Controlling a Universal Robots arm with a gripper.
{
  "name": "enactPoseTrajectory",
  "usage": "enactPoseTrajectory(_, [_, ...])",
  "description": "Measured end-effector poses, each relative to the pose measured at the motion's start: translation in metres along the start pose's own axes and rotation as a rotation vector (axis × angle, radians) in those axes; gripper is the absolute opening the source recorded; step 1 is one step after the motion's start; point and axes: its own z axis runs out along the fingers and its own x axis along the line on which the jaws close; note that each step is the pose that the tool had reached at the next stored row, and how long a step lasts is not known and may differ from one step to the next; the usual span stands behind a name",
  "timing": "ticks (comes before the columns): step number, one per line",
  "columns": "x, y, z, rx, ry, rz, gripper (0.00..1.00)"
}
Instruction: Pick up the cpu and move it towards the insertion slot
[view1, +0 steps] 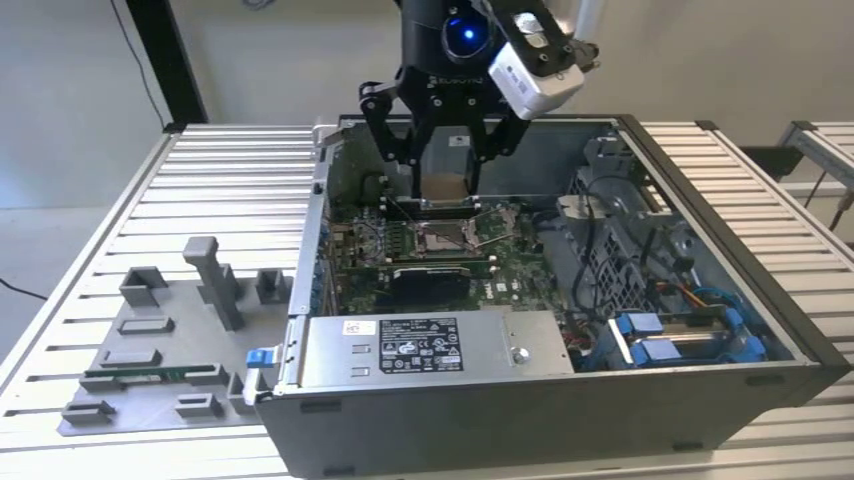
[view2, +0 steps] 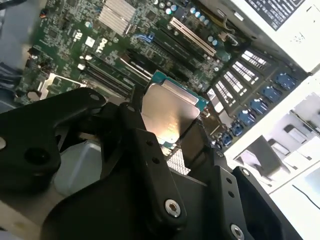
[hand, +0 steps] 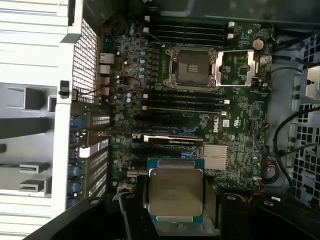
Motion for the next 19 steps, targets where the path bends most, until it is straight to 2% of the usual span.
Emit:
enactPoseTrajectory(4, [-0.0171,0.0016,0.0003,0.0007,0.0,0.0,0.0])
enactPoseTrajectory(8, [-0.0261,0.0056,0.0006,0.0031,0.0,0.005,0.0])
enactPoseTrajectory(12, [-0.0295,0.0092,0.001,0.0039,-0.0005,0.016,0.0])
enactPoseTrajectory(19, [-0.0297,0.0095,0.001,0.0041,-0.0006,0.019,0.0])
